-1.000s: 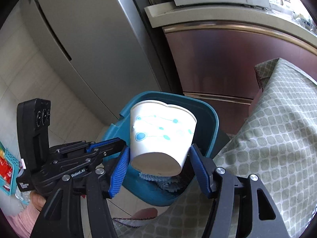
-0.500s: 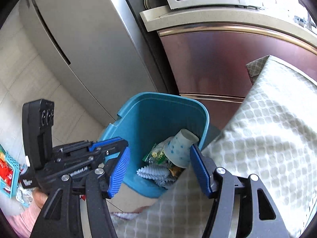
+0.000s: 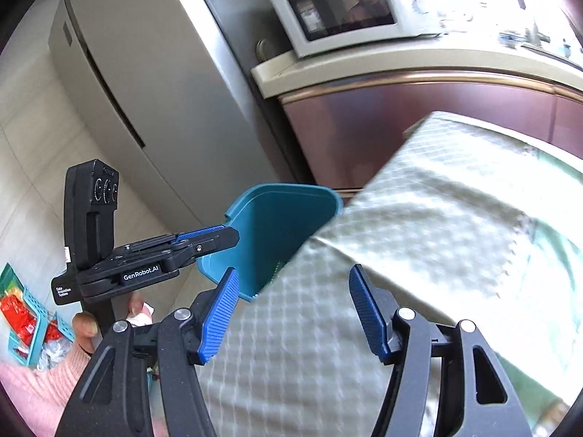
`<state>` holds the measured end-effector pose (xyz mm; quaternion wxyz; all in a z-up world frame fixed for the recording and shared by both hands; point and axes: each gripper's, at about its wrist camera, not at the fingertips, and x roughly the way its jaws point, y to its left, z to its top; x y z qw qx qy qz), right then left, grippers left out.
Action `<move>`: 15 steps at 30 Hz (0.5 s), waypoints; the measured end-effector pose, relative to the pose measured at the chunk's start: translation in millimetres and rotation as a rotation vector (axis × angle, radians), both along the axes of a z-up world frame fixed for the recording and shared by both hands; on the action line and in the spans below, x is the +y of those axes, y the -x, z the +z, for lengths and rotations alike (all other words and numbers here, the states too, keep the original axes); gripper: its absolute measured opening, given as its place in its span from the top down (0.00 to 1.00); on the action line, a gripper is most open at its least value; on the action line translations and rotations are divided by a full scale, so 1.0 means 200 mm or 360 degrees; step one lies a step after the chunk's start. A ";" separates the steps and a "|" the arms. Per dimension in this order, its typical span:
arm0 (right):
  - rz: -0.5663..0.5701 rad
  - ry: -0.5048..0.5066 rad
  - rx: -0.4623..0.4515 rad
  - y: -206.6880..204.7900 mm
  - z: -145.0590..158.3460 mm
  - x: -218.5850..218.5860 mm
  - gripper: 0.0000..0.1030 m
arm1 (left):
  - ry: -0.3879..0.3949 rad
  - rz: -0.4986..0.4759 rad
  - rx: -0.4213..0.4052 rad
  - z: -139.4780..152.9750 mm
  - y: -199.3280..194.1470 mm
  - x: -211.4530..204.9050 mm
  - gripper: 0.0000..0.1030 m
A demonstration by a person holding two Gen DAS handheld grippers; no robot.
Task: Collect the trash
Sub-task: 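Move both open tools back over the table toward the tissue and gold wrapper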
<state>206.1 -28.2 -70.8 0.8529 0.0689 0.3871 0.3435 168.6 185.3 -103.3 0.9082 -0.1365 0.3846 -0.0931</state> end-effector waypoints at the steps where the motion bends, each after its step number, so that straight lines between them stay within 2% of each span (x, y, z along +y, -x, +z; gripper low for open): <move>1: -0.0027 -0.0007 -0.0010 0.02 0.01 -0.05 0.41 | -0.0005 -0.0029 -0.0009 0.01 0.00 -0.04 0.68; 7: -0.0267 -0.0003 -0.0069 0.18 0.04 -0.41 0.41 | 0.0004 -0.0255 -0.0051 0.08 -0.01 -0.33 0.66; 9: -0.0380 0.0009 -0.0086 0.23 0.04 -0.54 0.41 | 0.0024 -0.0347 -0.0047 0.09 -0.03 -0.45 0.66; 15: -0.0751 0.0018 -0.0096 0.35 0.02 -0.97 0.41 | -0.0016 -0.0618 -0.0050 0.11 -0.05 -0.87 0.66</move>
